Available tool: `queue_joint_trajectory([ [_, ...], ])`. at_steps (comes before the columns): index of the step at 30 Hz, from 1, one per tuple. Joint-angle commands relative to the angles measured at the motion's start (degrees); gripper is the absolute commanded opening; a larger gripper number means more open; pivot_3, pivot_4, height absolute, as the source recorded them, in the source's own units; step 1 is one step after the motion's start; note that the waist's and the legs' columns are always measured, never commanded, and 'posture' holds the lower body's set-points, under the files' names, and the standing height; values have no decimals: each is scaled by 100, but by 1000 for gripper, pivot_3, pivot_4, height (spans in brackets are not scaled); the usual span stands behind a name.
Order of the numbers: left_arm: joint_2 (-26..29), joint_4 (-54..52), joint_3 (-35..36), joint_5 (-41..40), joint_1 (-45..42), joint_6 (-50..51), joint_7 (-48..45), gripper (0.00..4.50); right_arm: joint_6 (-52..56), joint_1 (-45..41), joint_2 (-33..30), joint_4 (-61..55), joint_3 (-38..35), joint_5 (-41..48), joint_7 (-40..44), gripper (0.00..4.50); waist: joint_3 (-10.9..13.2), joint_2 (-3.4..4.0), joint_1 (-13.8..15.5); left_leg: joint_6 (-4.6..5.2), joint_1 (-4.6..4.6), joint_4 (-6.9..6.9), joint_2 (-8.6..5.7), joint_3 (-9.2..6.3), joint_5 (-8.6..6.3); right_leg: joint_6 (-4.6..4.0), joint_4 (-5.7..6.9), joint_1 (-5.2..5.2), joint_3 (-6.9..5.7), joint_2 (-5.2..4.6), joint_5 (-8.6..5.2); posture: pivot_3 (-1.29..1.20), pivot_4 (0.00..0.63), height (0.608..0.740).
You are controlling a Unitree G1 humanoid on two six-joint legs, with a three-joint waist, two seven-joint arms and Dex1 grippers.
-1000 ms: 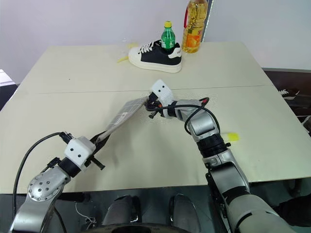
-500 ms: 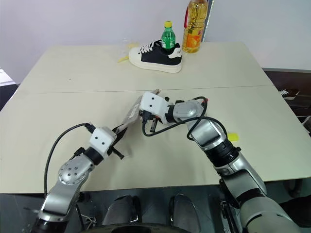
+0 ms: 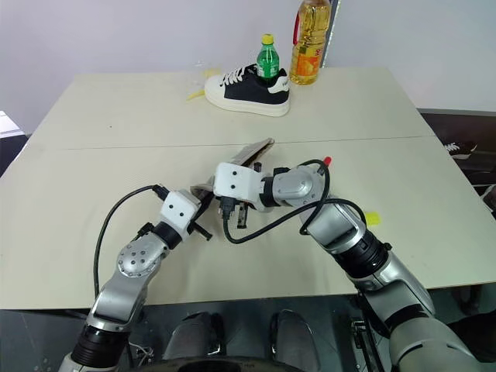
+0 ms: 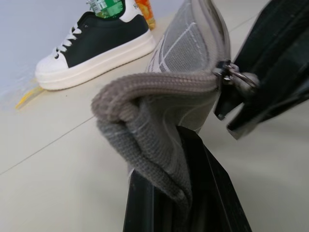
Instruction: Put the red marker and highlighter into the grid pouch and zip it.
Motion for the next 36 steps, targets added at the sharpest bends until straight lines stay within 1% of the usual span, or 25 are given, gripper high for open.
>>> queue_joint_trajectory([
  [1,-11,-112,29,26,-103,-111,88,0,20,-61,-40,-386,-174,348,264,1588,0,0,0,0,0,0,0,-1,0,0,0,0,0,0,0,0,150,705],
  [5,7,-146,137,-2,-120,-147,172,0,226,-62,-239,-235,-832,616,161,3684,1,-3,18,0,1,4,-2,-3,0,0,0,4,0,-2,0,0,150,705],
  [6,25,-166,143,-3,-99,-155,173,0,297,-54,-295,-212,-956,671,130,4276,2,-4,20,0,1,7,-3,-4,0,0,0,6,-1,-3,0,0,150,705],
  [7,68,-186,166,6,-65,-179,167,0,451,-66,-423,-102,-1172,679,40,4470,2,-4,18,0,0,9,-3,-4,0,0,0,7,-1,-5,0,0,150,705],
  [11,330,-140,205,105,52,-376,103,0,1447,-258,-871,811,-1986,575,-592,4470,2,-4,17,0,0,9,-5,-5,0,0,0,8,-1,-6,0,0,150,705],
  [14,388,-44,186,117,46,-476,114,0,2132,-433,-772,1469,-2425,585,-1198,4470,3,-2,11,0,0,6,-6,-2,0,-1,1,4,-1,-6,0,0,150,705],
  [16,384,34,179,85,-1,-541,96,0,2428,-372,-666,1825,-2700,432,-1793,4470,3,-2,-2,0,1,4,-5,0,0,-1,4,1,0,-5,0,0,150,705],
  [18,357,141,154,72,-87,-613,75,0,2803,-321,-273,2057,-3168,277,-2650,4470,2,-1,-3,0,1,1,-4,2,0,-1,5,0,0,-4,0,0,150,705],
  [19,340,187,139,73,-130,-633,74,0,2930,-338,-111,2127,-3339,250,-2945,4470,2,-1,-2,-1,1,1,-4,4,1,-1,8,-1,0,-4,0,0,150,705],
  [20,326,239,118,77,-171,-663,66,0,3108,-373,201,2184,-3631,186,-3398,4470,2,0,-1,-1,1,2,-4,6,1,-1,11,-3,0,-4,0,0,150,705],
  [23,293,323,83,87,-240,-711,49,0,3343,-409,784,2245,-4100,64,-4241,4470,3,1,-3,-5,0,3,-4,12,3,0,20,-8,2,-5,1,0,150,705],
  [26,259,311,108,42,-264,-698,45,0,3781,-467,1309,2231,-4487,168,-4657,4470,2,2,-3,-5,0,3,-4,15,4,1,24,-9,3,-6,0,0,150,705],
  [29,257,283,132,40,-260,-687,35,0,3976,-463,1507,2200,-4520,220,-4808,4470,2,2,-2,-5,0,3,-5,14,4,1,26,-9,4,-6,0,0,150,705],
  [32,269,223,196,43,-203,-688,74,0,4061,-412,1688,2235,-4608,257,-4957,3632,1,1,-9,-5,0,4,-5,12,4,1,26,-8,4,-7,0,0,150,705],
  [36,254,182,245,48,-159,-670,123,0,4036,-477,1739,2302,-4684,310,-5036,1498,1,1,-32,-5,2,2,-4,8,4,1,28,-8,4,-5,0,0,150,705],
])
